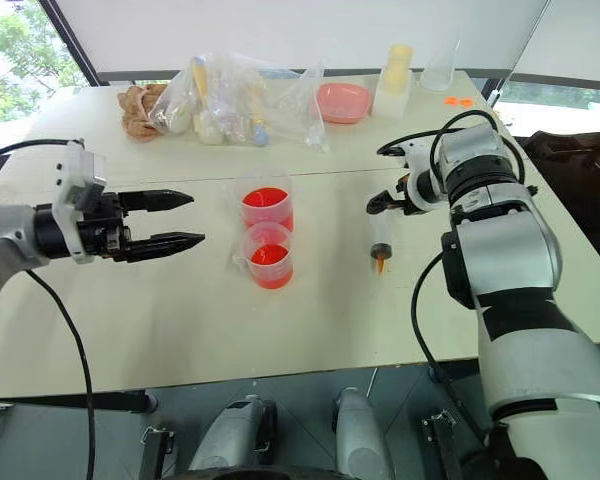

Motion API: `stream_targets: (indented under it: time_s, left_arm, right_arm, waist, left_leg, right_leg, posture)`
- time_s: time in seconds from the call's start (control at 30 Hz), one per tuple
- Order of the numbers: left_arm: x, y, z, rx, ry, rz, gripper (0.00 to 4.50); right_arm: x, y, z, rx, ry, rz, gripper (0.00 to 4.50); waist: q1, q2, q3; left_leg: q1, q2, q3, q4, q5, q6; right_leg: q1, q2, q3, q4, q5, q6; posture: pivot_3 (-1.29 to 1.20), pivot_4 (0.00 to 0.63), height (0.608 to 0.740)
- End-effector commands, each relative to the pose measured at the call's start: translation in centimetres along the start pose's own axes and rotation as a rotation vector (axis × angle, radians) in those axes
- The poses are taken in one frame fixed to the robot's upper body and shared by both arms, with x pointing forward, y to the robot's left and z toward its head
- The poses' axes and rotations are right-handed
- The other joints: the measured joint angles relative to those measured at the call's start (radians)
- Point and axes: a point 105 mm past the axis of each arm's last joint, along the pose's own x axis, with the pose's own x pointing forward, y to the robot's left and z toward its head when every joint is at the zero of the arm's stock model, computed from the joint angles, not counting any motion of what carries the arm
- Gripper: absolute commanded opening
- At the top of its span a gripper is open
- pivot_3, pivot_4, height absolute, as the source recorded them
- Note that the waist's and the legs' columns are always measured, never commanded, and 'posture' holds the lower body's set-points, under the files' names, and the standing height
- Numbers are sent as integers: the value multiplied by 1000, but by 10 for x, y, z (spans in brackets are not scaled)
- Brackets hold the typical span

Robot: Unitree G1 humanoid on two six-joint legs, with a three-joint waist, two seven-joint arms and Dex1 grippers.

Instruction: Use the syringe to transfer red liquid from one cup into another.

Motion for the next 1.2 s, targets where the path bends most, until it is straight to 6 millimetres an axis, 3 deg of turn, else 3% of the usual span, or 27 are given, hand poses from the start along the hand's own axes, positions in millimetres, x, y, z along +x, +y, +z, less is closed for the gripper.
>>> stream_targets:
  time_s: [0.03, 0.1, 0.23, 0.27, 0.37, 0.5, 0.63, 0.7, 0.77, 0.87, 0.97, 1.1, 1.2]
  left_arm:
    - [-2, 1, 11, 51, -40, 48, 3678]
    - [-1, 1, 10, 49, -43, 53, 3678]
    - [-1, 1, 8, 59, -26, 64, 3678]
    - [-1, 2, 8, 60, -24, 66, 3678]
    - [-4, 6, 9, 63, -23, 75, 3678]
    - [-12, 22, 20, 60, -66, 123, 3678]
    - [-16, 37, 21, 71, -54, 147, 3678]
    - [-11, 40, 24, 73, -60, 129, 3678]
    - [-8, 44, 28, 81, -68, 117, 3678]
    - [-6, 53, 35, 98, -81, 111, 3678]
    - [-4, 70, 48, 132, -119, 143, 3678]
    - [-1, 95, 71, 196, -186, 215, 3678]
    - [3, 101, 80, 228, -192, 210, 3678]
  right_arm:
    - [13, 2, -2, -2, -22, -27, 4235]
    - [17, 1, -5, -2, -23, -48, 3642]
    - [22, -3, -11, 11, -10, -73, 1648]
    - [23, -3, -12, 16, -7, -73, 1437]
    - [20, 0, -13, 68, -4, -33, 1436]
    - [-10, 30, 28, 234, -172, 226, 1436]
    - [-78, 64, 84, 137, -418, 478, 1436]
    - [-120, 74, 104, -91, -609, 481, 1436]
    - [-136, 89, 97, -334, -701, 397, 1436]
    - [-148, 120, 82, -541, -859, 384, 1436]
    - [-164, 151, 81, -535, -1110, 503, 1436]
    - [-163, 177, 86, -504, -1293, 575, 1436]
    - [-159, 190, 92, -495, -1370, 605, 1436]
  waist:
    - [1, 0, 0]
    - [0, -1, -1]
    - [-2, -1, -1]
    - [-3, -1, -1]
    - [-2, -2, -1]
    - [0, -1, -1]
    - [-2, 2, 1]
    - [0, 3, 1]
    - [9, 1, 1]
    - [11, -3, -2]
    - [1, -2, -1]
    - [2, -1, 0]
    - [3, -1, 0]
  left_leg:
    - [0, 0, 0, 0, 0, 0]
    - [1, 0, 0, 0, 0, 0]
    - [2, 0, 0, 0, 0, 0]
    - [3, 0, 0, 0, 0, -1]
    - [4, 0, 0, 0, 0, -1]
    - [3, 0, 0, 0, 0, -1]
    - [2, 0, 2, 0, 0, -1]
    - [1, 0, 2, 0, 0, 0]
    - [0, 0, 0, -1, 0, 0]
    - [1, 0, -2, -4, 0, -1]
    - [1, 0, -2, -2, 0, -1]
    - [1, 0, -2, 0, 1, -4]
    - [1, 0, -1, 0, 1, -4]
  right_leg:
    - [0, 0, 0, 0, 0, 0]
    - [1, 0, 0, 0, 0, 0]
    - [3, 0, 0, 0, 0, 0]
    - [3, 0, 0, 0, 0, 0]
    - [4, 1, 0, 0, 0, 0]
    - [4, 1, 0, 0, 0, 0]
    - [3, 1, -1, 0, 0, 0]
    - [2, 1, -1, 0, 0, 0]
    - [1, 1, -2, 0, 0, 0]
    - [2, 1, -4, 0, -1, 1]
    - [2, 1, -3, 0, 0, 1]
    - [-1, 1, -2, 5, 0, 0]
    - [0, 1, -3, 5, 0, 0]
  posture:
    - [0, 150, 740]
    - [0, 150, 740]
    - [0, 150, 740]
    - [0, 150, 740]
    - [0, 150, 740]
    - [0, 150, 740]
    - [0, 150, 740]
    - [0, 150, 740]
    - [0, 150, 740]
    - [0, 150, 740]
    - [0, 150, 740]
    - [0, 150, 740]
    - [0, 150, 740]
